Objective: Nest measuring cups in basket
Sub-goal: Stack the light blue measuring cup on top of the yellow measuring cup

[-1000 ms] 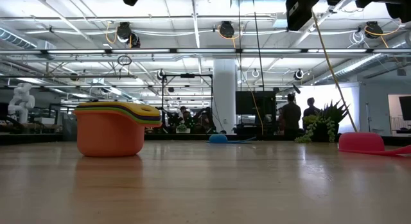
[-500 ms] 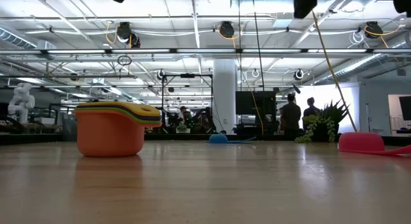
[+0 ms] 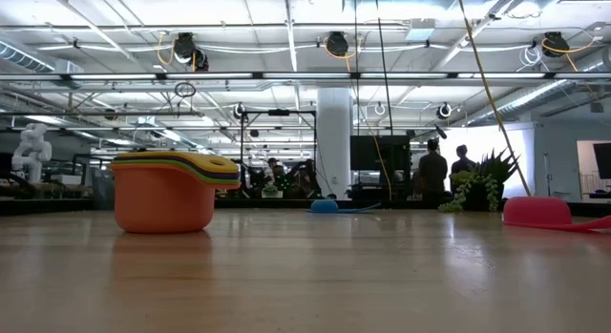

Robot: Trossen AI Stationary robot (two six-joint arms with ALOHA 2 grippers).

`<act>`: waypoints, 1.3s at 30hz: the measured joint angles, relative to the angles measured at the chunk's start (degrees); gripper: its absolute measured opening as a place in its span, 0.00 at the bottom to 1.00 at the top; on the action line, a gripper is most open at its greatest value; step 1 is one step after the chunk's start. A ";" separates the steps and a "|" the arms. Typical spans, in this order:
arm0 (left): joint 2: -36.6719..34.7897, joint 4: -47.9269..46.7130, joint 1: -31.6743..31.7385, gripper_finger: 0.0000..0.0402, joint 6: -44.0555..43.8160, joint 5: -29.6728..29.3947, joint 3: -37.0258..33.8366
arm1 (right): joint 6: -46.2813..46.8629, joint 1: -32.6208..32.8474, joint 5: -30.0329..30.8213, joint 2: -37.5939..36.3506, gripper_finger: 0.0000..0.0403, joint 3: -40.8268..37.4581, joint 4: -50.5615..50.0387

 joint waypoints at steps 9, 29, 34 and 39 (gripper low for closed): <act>-4.91 -2.29 0.53 0.01 -4.52 3.02 0.00 | -35.52 1.09 12.54 14.56 0.68 14.41 -2.63; -3.92 0.35 -1.30 0.01 -12.68 3.19 -6.41 | -70.87 0.08 16.13 24.60 0.68 17.12 6.07; -3.96 10.41 -1.30 0.00 -16.44 4.66 -14.76 | -76.04 -0.04 16.07 24.60 0.66 17.12 6.11; -4.10 21.29 -0.98 0.00 -18.51 5.75 -21.81 | -80.33 -0.11 15.21 24.60 0.59 17.12 6.08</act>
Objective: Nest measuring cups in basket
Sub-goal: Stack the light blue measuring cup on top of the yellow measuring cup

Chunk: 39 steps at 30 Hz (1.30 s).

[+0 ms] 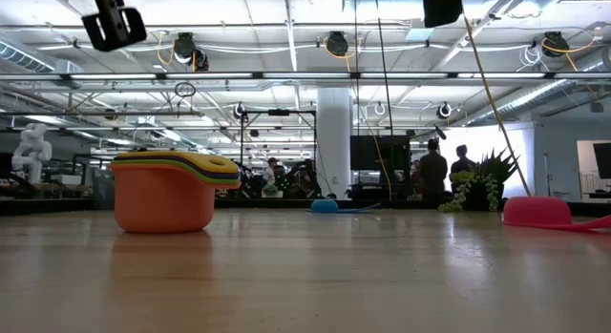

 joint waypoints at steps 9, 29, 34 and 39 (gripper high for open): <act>0.01 18.88 0.96 0.00 -1.29 0.05 -10.42 | -2.70 -0.24 -2.32 0.00 0.46 0.00 -0.51; 0.02 25.71 1.01 0.00 -1.70 0.02 -14.82 | -5.89 -3.28 -6.80 0.00 0.13 0.00 -0.94; 0.03 25.41 1.01 0.00 -1.70 -0.03 -14.82 | -5.97 -3.37 -7.00 0.00 0.03 0.00 -0.83; 0.05 25.24 1.01 0.05 -1.82 -2.00 -14.82 | -5.11 -3.37 -6.97 0.00 0.01 0.00 -0.62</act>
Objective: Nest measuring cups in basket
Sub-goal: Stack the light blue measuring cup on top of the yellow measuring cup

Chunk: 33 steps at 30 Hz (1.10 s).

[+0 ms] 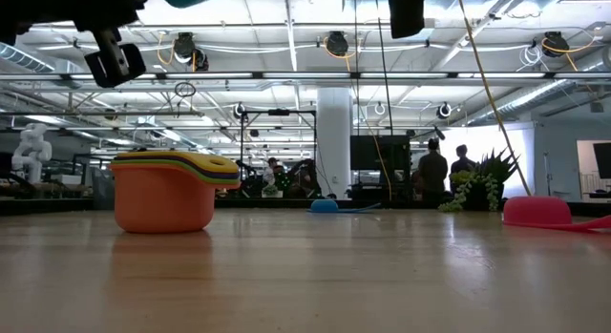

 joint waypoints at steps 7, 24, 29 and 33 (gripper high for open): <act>0.04 0.26 0.00 0.39 4.18 -3.84 0.00 | 5.90 0.30 0.35 0.00 0.00 0.00 0.43; -6.67 3.18 0.02 0.81 25.15 -19.02 0.04 | 41.67 1.79 9.72 0.00 0.00 -0.02 1.49; -10.17 3.09 0.00 0.75 29.28 -20.27 0.07 | 54.11 1.84 11.04 0.02 0.00 1.27 1.47; -11.90 2.87 0.00 0.70 32.00 -21.65 0.09 | 65.01 1.84 11.78 0.02 0.00 2.79 1.43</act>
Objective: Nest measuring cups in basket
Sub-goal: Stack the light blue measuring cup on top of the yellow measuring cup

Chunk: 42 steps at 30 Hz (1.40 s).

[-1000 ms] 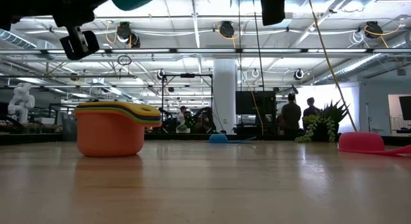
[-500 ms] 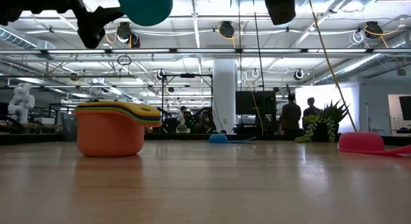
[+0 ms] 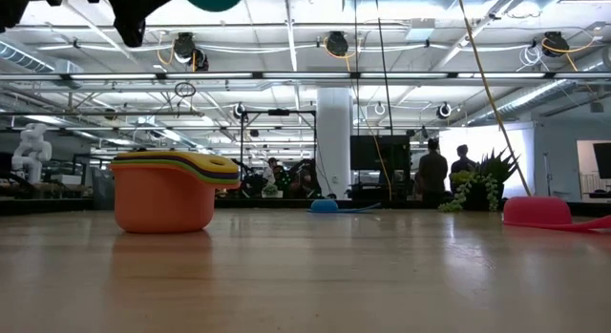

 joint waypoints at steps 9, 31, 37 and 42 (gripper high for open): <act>-0.12 -1.72 0.00 0.62 3.30 -3.44 0.02 | 15.32 0.71 5.33 0.03 0.00 6.67 -12.56; -0.12 -3.81 -1.03 0.61 2.05 -6.28 0.02 | 0.37 -1.52 10.90 17.91 0.00 27.46 -24.59; -0.12 -3.81 -1.07 0.61 2.04 -6.27 0.02 | 3.71 -2.82 11.29 19.62 0.00 27.46 -24.45; -0.12 -3.81 -1.07 0.61 1.82 -6.27 0.02 | 4.23 -2.67 11.19 21.75 0.00 27.44 -24.64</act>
